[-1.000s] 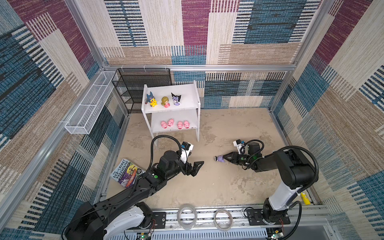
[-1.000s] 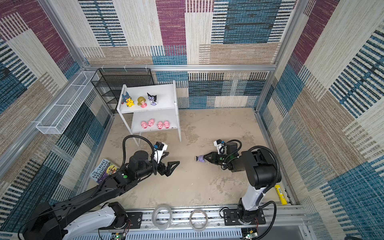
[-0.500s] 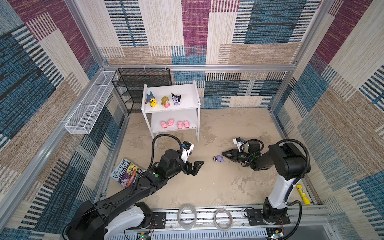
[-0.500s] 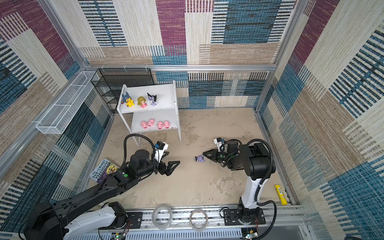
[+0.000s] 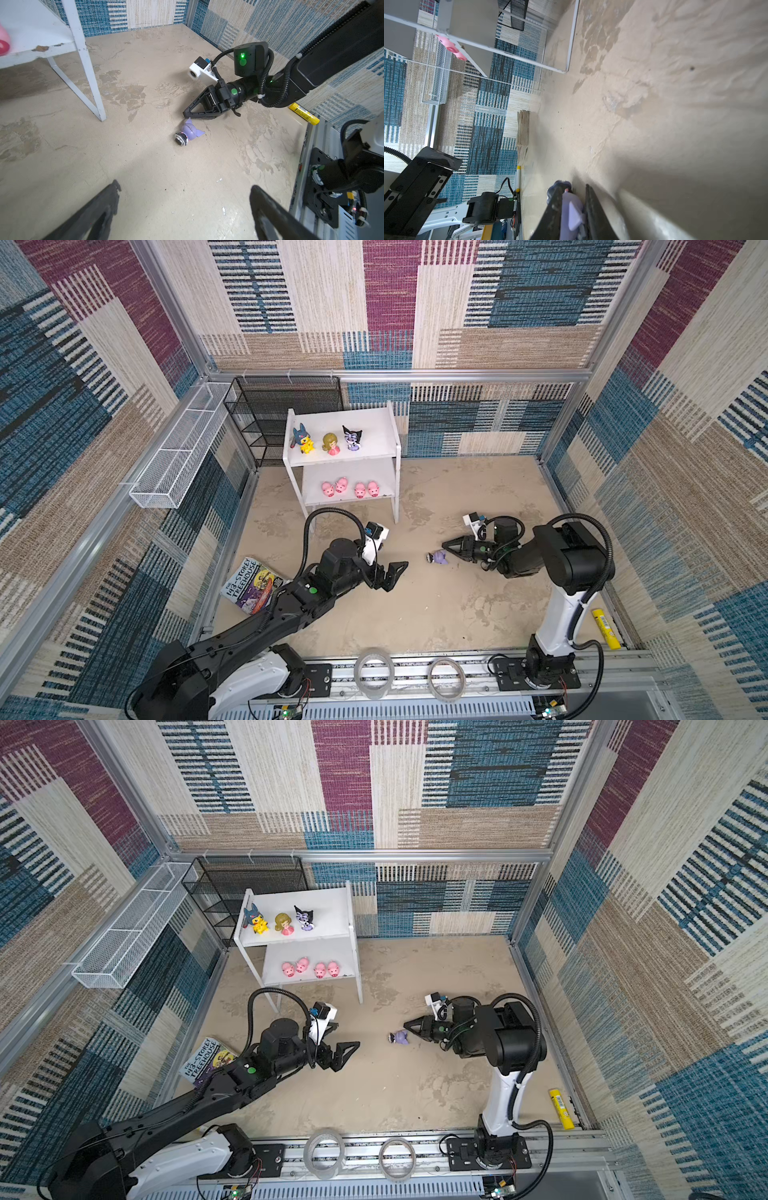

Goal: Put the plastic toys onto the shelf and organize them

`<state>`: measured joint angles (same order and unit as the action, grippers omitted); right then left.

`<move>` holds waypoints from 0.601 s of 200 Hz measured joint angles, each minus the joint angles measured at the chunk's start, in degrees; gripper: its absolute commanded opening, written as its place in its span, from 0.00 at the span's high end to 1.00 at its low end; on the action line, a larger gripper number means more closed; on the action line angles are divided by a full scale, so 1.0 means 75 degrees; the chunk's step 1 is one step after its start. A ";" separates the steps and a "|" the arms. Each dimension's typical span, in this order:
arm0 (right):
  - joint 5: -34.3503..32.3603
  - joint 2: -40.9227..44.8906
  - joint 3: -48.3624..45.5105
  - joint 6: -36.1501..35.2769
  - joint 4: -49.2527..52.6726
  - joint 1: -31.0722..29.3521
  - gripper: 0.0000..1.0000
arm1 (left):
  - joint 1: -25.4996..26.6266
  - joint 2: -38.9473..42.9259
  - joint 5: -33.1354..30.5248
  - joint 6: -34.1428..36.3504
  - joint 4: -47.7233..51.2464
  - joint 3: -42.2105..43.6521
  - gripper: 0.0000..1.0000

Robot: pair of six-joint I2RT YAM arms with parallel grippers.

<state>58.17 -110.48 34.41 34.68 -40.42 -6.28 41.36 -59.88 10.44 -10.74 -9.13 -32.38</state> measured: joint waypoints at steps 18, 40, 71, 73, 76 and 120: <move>-0.0125 0.0085 0.0055 -0.0221 0.0376 -0.0105 0.76 | 0.0000 0.0009 0.0000 0.0003 0.0000 0.0000 0.01; -0.0221 0.0131 0.0061 -0.0335 0.0548 -0.0128 0.79 | 0.0000 0.0044 0.0000 0.0003 0.0000 0.0000 0.01; -0.0221 0.0163 -0.0003 -0.0353 0.0501 -0.0154 0.91 | 0.0000 0.0117 0.0000 0.0003 -0.0003 0.0006 0.01; -0.0219 0.0166 -0.0009 -0.0353 0.0501 -0.0157 0.92 | 0.0000 0.0119 -0.0003 0.0003 -0.0003 0.0006 0.01; -0.0219 0.0175 -0.0020 -0.0356 0.0498 -0.0166 0.93 | 0.0000 0.0125 -0.0003 0.0003 -0.0003 0.0006 0.01; -0.0213 0.0393 -0.0172 -0.0251 0.0592 -0.0219 1.00 | 0.0000 0.0140 0.0000 0.0003 -0.0003 0.0041 0.01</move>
<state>56.58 -107.53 33.12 32.80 -35.99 -7.92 41.36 -58.83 10.44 -10.72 -9.15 -32.08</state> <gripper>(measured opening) 0.054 0.990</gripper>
